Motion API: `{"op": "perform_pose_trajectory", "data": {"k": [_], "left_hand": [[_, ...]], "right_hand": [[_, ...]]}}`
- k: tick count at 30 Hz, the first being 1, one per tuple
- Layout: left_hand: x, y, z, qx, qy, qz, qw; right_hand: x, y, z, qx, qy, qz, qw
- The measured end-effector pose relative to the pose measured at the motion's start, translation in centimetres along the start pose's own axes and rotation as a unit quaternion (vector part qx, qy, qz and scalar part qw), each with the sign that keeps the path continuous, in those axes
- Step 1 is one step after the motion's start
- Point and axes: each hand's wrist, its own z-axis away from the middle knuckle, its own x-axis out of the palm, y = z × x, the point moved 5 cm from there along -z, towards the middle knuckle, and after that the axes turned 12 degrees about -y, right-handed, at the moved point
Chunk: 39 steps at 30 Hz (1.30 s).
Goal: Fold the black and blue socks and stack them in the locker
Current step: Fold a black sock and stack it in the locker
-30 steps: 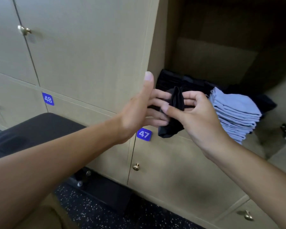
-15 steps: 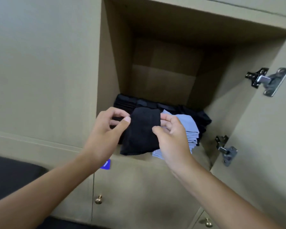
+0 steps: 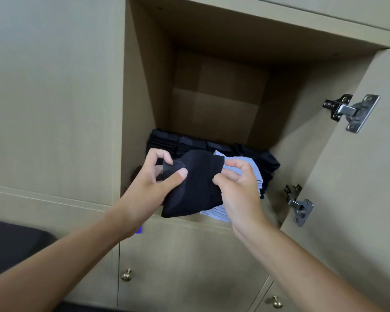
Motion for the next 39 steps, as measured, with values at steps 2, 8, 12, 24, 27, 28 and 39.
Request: {"op": "perform_pose_trajectory", "data": {"k": [2, 8, 12, 24, 27, 28, 39], "left_hand": [[0.3, 0.1, 0.0, 0.018, -0.017, -0.03, 0.999], [-0.3, -0.8, -0.1, 0.015, -0.036, -0.076, 0.996], [-0.9, -1.1, -0.4, -0.015, -0.009, -0.078, 0.997], [-3.0, -1.0, -0.2, -0.001, 0.038, -0.039, 0.999], [-2.9, -0.4, -0.1, 0.027, 0.012, -0.063, 0.998], [-2.8, -0.3, -0.1, 0.034, 0.0, -0.072, 0.997], [-1.9, -0.3, 0.4, 0.009, -0.071, -0.049, 0.996]], "right_hand": [[-0.1, 0.0, 0.0, -0.004, 0.003, 0.014, 1.0], [0.2, -0.6, 0.1, -0.087, -0.017, 0.092, 0.992], [0.5, -0.9, 0.3, -0.126, -0.029, 0.124, 0.984], [0.5, 0.0, -0.1, -0.089, -0.048, 0.135, 0.986], [0.2, 0.0, -0.2, -0.074, -0.056, 0.104, 0.99], [0.1, 0.0, -0.3, -0.071, -0.062, 0.1, 0.99], [-1.0, 0.1, -1.9, -0.005, -0.21, 0.09, 0.974]]}}
